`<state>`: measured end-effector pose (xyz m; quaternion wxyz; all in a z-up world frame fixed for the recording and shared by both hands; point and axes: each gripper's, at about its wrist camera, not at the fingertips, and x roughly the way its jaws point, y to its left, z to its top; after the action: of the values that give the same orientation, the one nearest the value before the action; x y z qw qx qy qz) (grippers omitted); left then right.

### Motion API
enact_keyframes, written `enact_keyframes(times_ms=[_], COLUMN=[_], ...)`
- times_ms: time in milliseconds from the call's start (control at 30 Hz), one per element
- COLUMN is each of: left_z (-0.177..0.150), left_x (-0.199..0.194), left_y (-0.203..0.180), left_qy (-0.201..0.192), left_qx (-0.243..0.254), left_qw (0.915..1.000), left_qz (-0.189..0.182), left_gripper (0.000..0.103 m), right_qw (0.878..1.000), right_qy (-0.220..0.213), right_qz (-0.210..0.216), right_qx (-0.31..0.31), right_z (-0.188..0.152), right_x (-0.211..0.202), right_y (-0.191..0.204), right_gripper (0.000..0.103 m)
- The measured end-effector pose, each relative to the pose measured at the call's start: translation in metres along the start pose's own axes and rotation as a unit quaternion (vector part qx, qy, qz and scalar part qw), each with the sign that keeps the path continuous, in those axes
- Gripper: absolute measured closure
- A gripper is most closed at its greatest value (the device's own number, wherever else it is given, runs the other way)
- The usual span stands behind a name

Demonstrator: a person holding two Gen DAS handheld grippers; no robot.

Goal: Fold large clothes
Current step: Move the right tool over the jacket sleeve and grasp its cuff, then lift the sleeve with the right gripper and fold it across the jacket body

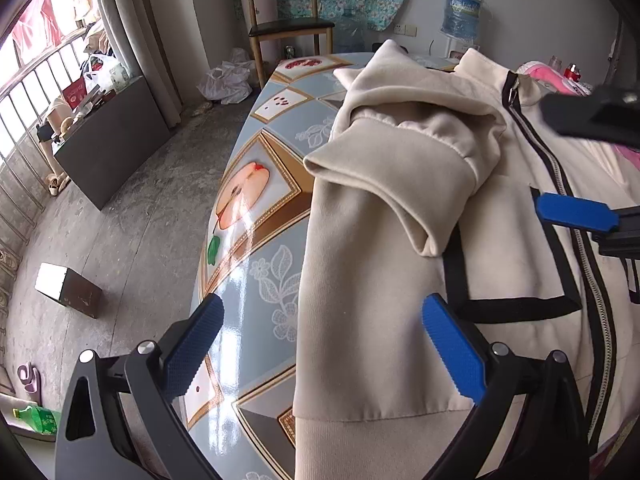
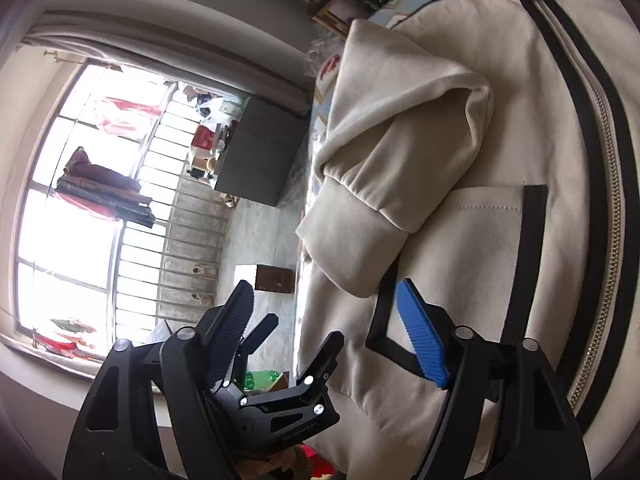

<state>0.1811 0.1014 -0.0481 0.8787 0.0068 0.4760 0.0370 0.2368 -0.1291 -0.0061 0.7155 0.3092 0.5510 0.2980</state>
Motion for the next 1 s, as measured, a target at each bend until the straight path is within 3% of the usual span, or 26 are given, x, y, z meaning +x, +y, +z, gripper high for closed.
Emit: enact_keyframes(times_ms=[67, 167, 300, 400, 500, 567, 633, 700, 733, 767, 800, 867, 933, 967, 1000], left_z=[0.001, 0.001, 0.001, 0.001, 0.002, 0.003, 0.005, 0.007, 0.008, 0.009, 0.01, 0.012, 0.013, 0.013, 0.014], left_x=[0.004, 0.009, 0.013, 0.015, 0.015, 0.015, 0.013, 0.011, 0.01, 0.009, 0.008, 0.006, 0.004, 0.003, 0.002], left_y=[0.001, 0.0, -0.001, 0.0, 0.006, 0.008, 0.009, 0.011, 0.011, 0.011, 0.012, 0.012, 0.01, 0.009, 0.008], left_qy=[0.004, 0.008, 0.013, 0.016, 0.018, 0.019, 0.017, 0.015, 0.013, 0.012, 0.011, 0.008, 0.005, 0.003, 0.001], left_qx=[-0.003, -0.006, -0.008, -0.013, -0.02, -0.022, -0.02, -0.016, -0.015, -0.013, -0.011, -0.008, -0.005, -0.002, 0.001], left_qw=[1.0, 0.9999, 0.9999, 0.9998, 0.9996, 0.9995, 0.9996, 0.9998, 0.9998, 0.9998, 0.9999, 0.9999, 0.9998, 0.9998, 0.9997], left_qz=[-0.001, -0.003, -0.003, -0.005, -0.008, -0.009, -0.006, -0.002, 0.0, 0.003, 0.007, 0.012, 0.02, 0.022, 0.025], left_gripper=[0.005, 0.005, 0.005, 0.005, 0.005, 0.005, 0.006, 0.007, 0.008, 0.009, 0.009, 0.01, 0.01, 0.011, 0.011], right_qw=[1.0, 0.999, 0.997, 0.993, 0.986, 0.972, 0.934, 0.878, 0.83, 0.795, 0.745, 0.676, 0.625, 0.615, 0.612], right_qy=[0.01, 0.019, 0.028, 0.016, 0.0, -0.03, -0.078, -0.122, -0.147, -0.16, -0.174, -0.173, -0.144, -0.121, -0.093], right_qz=[0.006, -0.031, -0.07, -0.109, -0.138, -0.176, -0.252, -0.334, -0.389, -0.424, -0.469, -0.522, -0.556, -0.562, -0.562], right_qx=[0.011, 0.008, -0.011, -0.048, -0.091, -0.153, -0.24, -0.321, -0.371, -0.402, -0.441, -0.49, -0.529, -0.54, -0.548], right_z=[0.005, 0.008, 0.005, 0.003, 0.007, 0.013, 0.021, 0.028, 0.031, 0.03, 0.028, 0.02, 0.003, -0.008, -0.022], right_x=[0.009, 0.029, 0.053, 0.056, 0.045, 0.023, -0.005, -0.029, -0.045, -0.06, -0.07, -0.083, -0.083, -0.081, -0.082], right_y=[-0.003, -0.004, 0.001, 0.007, 0.023, 0.045, 0.07, 0.09, 0.103, 0.107, 0.114, 0.113, 0.097, 0.084, 0.061], right_gripper=[0.042, 0.053, 0.081, 0.096, 0.097, 0.097, 0.097, 0.097, 0.097, 0.098, 0.098, 0.098, 0.097, 0.097, 0.097])
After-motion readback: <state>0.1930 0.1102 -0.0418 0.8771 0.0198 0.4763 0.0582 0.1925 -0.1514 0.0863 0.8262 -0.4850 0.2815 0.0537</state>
